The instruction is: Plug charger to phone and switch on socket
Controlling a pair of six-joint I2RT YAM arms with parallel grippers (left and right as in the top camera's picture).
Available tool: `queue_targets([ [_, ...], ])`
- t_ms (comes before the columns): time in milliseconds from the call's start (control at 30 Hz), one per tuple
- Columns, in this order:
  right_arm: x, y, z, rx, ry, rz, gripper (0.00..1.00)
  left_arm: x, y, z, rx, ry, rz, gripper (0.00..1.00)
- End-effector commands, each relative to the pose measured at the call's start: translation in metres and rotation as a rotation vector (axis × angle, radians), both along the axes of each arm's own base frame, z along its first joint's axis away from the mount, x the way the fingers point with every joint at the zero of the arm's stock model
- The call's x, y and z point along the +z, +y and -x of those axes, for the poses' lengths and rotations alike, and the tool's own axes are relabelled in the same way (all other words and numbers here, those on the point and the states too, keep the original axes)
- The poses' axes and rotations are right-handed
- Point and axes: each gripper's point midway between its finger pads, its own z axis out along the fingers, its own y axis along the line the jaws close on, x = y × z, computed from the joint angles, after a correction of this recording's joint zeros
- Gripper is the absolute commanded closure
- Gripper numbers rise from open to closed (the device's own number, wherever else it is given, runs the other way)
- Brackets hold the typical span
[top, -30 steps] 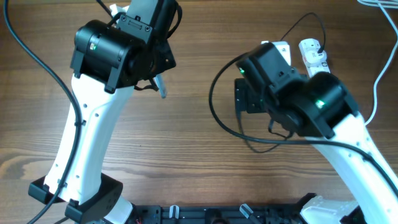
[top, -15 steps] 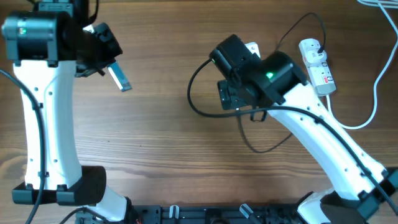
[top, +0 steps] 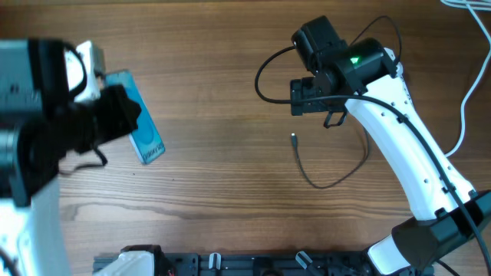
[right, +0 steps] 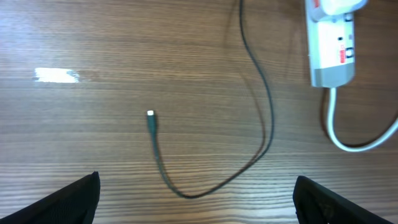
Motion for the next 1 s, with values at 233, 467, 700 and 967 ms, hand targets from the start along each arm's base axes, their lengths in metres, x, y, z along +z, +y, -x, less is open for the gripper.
queue_targets([
  [233, -0.005, 0.015, 0.000, 0.028, 0.021, -0.059, 0.00, -0.082, -0.049, -0.038, -0.152, 0.055, 0.276, 0.96],
  [467, -0.010, 0.026, 0.009, 0.089, 0.075, -0.112, 0.00, -0.116, -0.098, -0.065, -0.360, 0.035, 0.601, 0.96],
  [700, -0.033, 0.029, 0.014, 0.095, 0.118, -0.120, 0.00, -0.145, -0.100, -0.066, -0.340, 0.135, 0.639, 0.96],
  [967, -0.068, 0.043, 0.026, 0.113, 0.198, -0.200, 0.00, -0.152, -0.095, -0.070, -0.319, 0.125, 0.574, 0.96],
])
